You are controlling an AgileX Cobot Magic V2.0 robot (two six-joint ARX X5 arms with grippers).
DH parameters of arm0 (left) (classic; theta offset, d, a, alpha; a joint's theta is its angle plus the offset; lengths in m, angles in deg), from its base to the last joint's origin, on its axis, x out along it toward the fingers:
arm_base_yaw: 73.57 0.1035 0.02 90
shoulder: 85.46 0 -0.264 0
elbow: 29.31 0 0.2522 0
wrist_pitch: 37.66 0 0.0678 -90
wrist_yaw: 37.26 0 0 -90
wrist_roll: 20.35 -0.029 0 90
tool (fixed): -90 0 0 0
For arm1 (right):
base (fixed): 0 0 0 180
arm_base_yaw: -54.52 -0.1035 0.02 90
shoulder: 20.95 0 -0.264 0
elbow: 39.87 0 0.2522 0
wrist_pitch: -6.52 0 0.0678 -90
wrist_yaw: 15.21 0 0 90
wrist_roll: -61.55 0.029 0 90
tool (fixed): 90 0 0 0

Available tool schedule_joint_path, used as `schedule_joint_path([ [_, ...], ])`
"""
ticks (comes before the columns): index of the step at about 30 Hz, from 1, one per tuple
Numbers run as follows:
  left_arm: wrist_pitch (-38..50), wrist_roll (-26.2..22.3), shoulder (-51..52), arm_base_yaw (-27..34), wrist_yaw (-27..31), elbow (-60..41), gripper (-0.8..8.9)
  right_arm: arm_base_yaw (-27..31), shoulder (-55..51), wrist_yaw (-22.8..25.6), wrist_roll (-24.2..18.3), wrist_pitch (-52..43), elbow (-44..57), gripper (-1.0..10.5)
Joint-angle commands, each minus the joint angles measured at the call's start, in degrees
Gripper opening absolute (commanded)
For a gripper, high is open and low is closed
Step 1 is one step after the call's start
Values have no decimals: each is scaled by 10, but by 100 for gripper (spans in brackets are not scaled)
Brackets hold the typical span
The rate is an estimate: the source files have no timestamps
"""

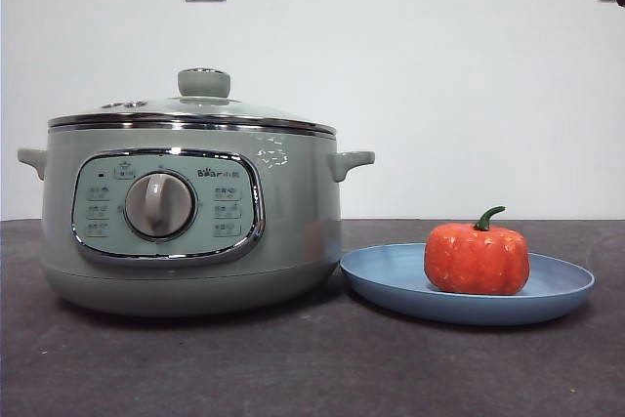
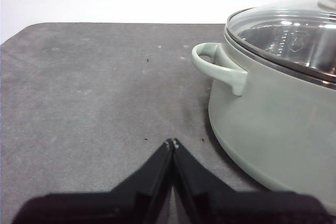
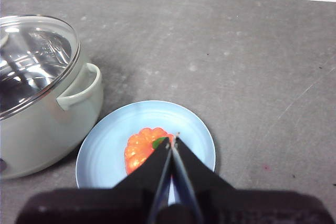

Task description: Take the pumpkin out from the steamer,put the pumpkin in the blue plate,close the lid

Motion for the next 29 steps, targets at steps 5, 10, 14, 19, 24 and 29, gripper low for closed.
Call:
schedule_joint_path([
  [5, 0, 4, 2, 2, 0, -9, -3, 73, -64, -27, -46, -1, 29, 1],
  [10, 0, 4, 2, 2, 0, -9, -3, 166, -153, -119, -51, -80, 132, 1],
  [14, 0, 4, 2, 2, 0, -9, -3, 208, -216, -123, -50, -150, 231, 1],
  [19, 0, 4, 2, 2, 0, -9, -3, 215, -264, -123, -46, -201, 327, 1],
  [24, 0, 4, 2, 2, 0, -9, -3, 225, -304, -123, -30, -217, 376, 1],
  [29, 1, 4, 2, 2, 0, -9, -3, 245, -338, -123, -28, -187, 379, 1],
])
